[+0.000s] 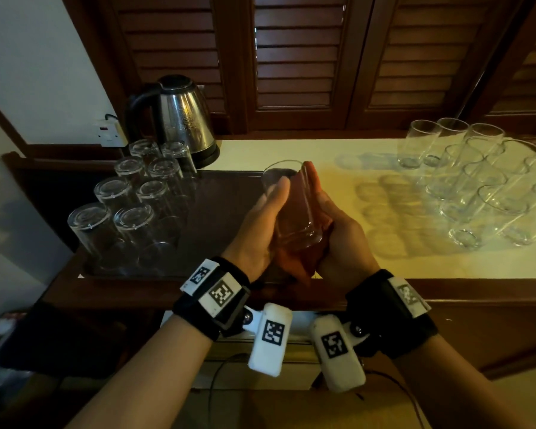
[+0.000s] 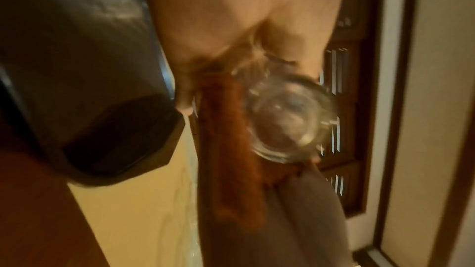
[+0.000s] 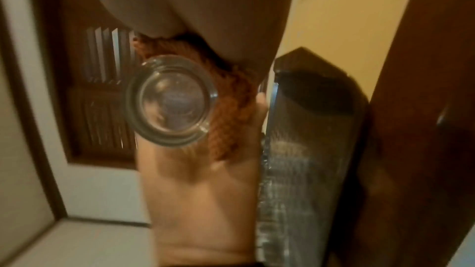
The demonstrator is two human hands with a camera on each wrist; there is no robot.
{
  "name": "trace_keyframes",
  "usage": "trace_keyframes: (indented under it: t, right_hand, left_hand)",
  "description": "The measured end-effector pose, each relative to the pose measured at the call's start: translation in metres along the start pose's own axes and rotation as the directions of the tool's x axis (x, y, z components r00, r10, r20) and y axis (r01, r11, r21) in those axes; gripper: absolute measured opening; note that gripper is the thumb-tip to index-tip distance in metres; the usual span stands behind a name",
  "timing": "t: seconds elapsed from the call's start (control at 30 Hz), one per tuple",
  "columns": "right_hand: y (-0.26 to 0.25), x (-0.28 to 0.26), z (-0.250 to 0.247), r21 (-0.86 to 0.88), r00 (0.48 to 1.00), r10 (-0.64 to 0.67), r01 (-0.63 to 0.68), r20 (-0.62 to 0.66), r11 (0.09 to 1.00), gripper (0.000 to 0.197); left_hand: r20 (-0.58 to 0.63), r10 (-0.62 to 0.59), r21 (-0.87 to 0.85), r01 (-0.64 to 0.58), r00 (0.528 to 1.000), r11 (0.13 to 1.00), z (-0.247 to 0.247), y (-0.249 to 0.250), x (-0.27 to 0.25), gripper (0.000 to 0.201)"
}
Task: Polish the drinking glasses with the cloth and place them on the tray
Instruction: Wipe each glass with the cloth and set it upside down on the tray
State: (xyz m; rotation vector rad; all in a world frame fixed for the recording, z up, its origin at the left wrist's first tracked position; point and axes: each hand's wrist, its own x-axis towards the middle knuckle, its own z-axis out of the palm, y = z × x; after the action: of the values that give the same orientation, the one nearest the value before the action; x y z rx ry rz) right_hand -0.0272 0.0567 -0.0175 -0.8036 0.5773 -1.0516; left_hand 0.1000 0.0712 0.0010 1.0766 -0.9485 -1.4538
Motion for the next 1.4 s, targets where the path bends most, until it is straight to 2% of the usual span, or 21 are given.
trace_keyframes:
  t: [0.07,0.13,0.2,0.23,0.3,0.43,0.47,0.53,0.63,0.7,0.8,0.83,0.87,0.93,0.97,1.03,1.1,1.17,1.23,1.3,1.4]
  right_hand:
    - [-0.003,0.001,-0.001,0.038,1.0,-0.019,0.019,0.0,0.999,0.04]
    - [-0.003,0.003,0.003,-0.159,0.99,-0.132,0.124,-0.042,0.98,0.037]
    - [0.002,0.004,0.005,-0.324,0.975,-0.221,0.21,0.003,0.923,0.047]
    - [0.005,0.005,0.005,-0.337,0.975,-0.222,0.219,0.03,0.916,0.051]
    - [0.009,0.004,0.008,-0.275,0.982,-0.19,0.188,0.022,0.943,0.049]
    - [0.001,0.0,0.005,0.039,0.999,0.003,-0.002,-0.043,0.999,0.046]
    - [-0.001,0.001,0.005,0.028,0.998,-0.014,0.016,-0.058,0.999,0.044]
    - [-0.002,0.0,0.006,-0.125,0.992,-0.111,0.103,-0.062,0.987,0.038]
    - [0.0,-0.001,0.01,-0.303,0.978,-0.209,0.194,-0.018,0.933,0.046]
    - [0.001,-0.003,0.011,-0.253,0.984,-0.176,0.167,-0.016,0.953,0.044]
    - [-0.006,-0.004,0.005,0.031,0.999,-0.026,0.027,-0.02,0.999,0.044]
    - [-0.008,-0.005,0.003,0.028,0.999,-0.039,0.04,-0.032,0.999,0.044]
    - [-0.008,-0.005,0.002,-0.029,0.995,-0.082,0.081,-0.053,0.996,0.042]
    - [-0.007,-0.003,0.002,-0.302,0.971,-0.233,0.208,-0.049,0.93,0.044]
    - [-0.004,-0.002,0.002,-0.429,0.955,-0.297,0.268,-0.002,0.863,0.049]
    - [0.002,0.0,0.001,-0.524,0.935,-0.348,0.329,0.066,0.786,0.056]
    - [0.001,0.0,0.002,-0.415,0.956,-0.292,0.272,0.017,0.868,0.05]
    - [-0.006,-0.003,0.003,-0.187,0.985,-0.174,0.172,0.008,0.967,0.044]
    - [-0.01,-0.002,0.0,-0.126,0.984,-0.177,0.174,-0.016,0.977,0.042]
    - [-0.009,0.0,0.0,-0.322,0.955,-0.293,0.261,-0.054,0.91,0.047]
    - [0.001,0.005,-0.001,-0.606,0.934,-0.357,0.292,0.015,0.74,0.056]
  left_hand:
    - [0.013,-0.03,-0.046,0.031,0.999,0.998,-0.006,0.004,0.0,0.062]
    - [-0.054,-0.025,-0.053,0.022,0.998,0.998,-0.007,0.006,0.004,0.048]
    - [-0.072,-0.003,0.009,0.003,0.997,1.0,-0.003,0.009,0.005,0.046]
    - [-0.078,0.012,0.054,-0.007,0.997,0.998,0.0,0.009,0.004,0.038]
    - [-0.098,0.052,0.094,-0.043,0.994,0.995,0.003,0.01,0.001,0.033]
    - [-0.014,-0.028,-0.031,0.028,0.999,0.999,0.002,0.013,-0.003,0.07]
    - [-0.037,-0.024,-0.028,0.023,0.999,0.999,0.002,0.014,-0.002,0.074]
    - [-0.138,0.0,0.003,0.0,0.99,1.0,0.002,0.016,0.001,0.073]
    - [-0.149,0.053,0.152,-0.03,0.987,0.988,0.008,0.014,0.005,0.077]
    - [-0.159,0.059,0.145,-0.035,0.986,0.989,0.009,0.011,0.003,0.08]
    - [-0.043,-0.009,-0.014,0.009,0.999,1.0,0.008,0.011,-0.001,0.067]
    - [-0.041,-0.017,-0.009,0.016,0.999,1.0,0.007,0.012,-0.001,0.061]
    - [-0.081,-0.01,0.005,0.011,0.997,1.0,0.006,0.013,-0.002,0.056]
    - [-0.142,0.029,0.032,-0.024,0.989,0.999,0.006,0.014,-0.001,0.053]
    - [-0.119,0.036,0.064,-0.028,0.992,0.998,0.009,0.014,-0.002,0.048]
    - [-0.092,0.03,0.12,-0.019,0.995,0.993,0.014,0.012,-0.004,0.028]
    - [-0.086,0.028,0.08,-0.021,0.996,0.997,0.016,0.012,-0.008,0.021]
    - [-0.053,-0.012,-0.004,0.012,0.999,1.0,0.016,0.014,-0.008,0.038]
    - [-0.034,-0.024,0.002,0.024,0.999,1.0,0.012,0.016,-0.006,0.044]
    - [-0.094,0.019,0.048,-0.015,0.995,0.999,0.007,0.017,-0.004,0.031]
    - [-0.142,0.016,0.141,0.004,0.99,0.99,0.012,0.018,-0.004,0.012]
